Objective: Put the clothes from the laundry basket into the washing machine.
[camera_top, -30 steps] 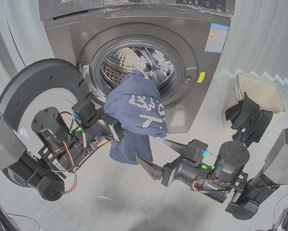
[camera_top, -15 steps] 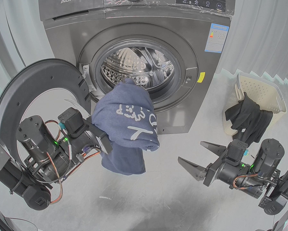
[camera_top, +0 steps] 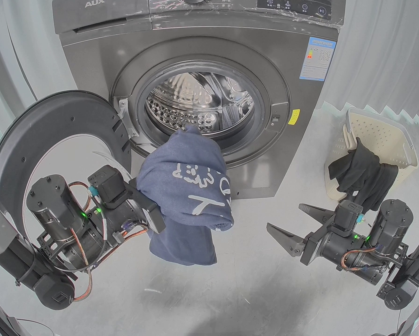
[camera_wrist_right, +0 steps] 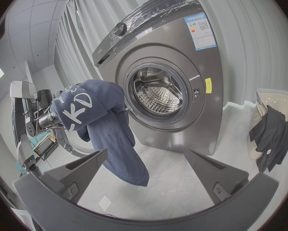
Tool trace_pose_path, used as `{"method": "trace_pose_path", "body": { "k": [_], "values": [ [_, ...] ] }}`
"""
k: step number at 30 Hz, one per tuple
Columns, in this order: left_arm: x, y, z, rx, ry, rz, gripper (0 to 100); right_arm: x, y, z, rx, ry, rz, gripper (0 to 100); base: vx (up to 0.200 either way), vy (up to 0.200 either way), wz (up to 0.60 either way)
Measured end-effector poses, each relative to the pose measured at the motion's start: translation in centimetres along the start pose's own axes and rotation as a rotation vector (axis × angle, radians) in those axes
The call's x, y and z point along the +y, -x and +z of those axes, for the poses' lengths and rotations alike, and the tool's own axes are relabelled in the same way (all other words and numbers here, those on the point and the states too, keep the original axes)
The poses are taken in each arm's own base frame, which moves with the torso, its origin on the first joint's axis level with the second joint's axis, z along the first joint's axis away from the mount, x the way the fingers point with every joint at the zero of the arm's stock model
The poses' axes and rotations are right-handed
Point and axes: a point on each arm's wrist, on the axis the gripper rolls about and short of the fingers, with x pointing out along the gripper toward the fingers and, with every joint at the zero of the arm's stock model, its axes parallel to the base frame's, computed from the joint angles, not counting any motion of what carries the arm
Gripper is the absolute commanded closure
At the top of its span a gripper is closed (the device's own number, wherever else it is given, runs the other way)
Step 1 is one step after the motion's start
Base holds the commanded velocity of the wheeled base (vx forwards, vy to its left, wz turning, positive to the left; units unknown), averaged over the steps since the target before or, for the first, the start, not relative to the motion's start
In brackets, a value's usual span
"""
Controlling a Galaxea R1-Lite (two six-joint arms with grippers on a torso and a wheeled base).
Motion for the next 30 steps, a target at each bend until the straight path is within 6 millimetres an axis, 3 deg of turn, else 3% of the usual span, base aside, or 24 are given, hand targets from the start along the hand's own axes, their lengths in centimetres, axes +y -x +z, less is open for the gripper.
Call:
{"method": "trace_pose_path", "body": {
  "k": [16, 30],
  "values": [
    [0.0, -0.3, -0.9, 0.028, -0.010, -0.001, 100, -0.2, -0.2, -0.5, 0.023, -0.002, -0.009, 0, 0.200, 0.000, 0.00],
    [-0.3, -0.5, -1.4, 0.045, -0.009, -0.012, 100, 0.4, 0.6, -1.5, 0.072, 0.003, 0.016, 0, 0.000, 0.000, 0.00]
  ]
}}
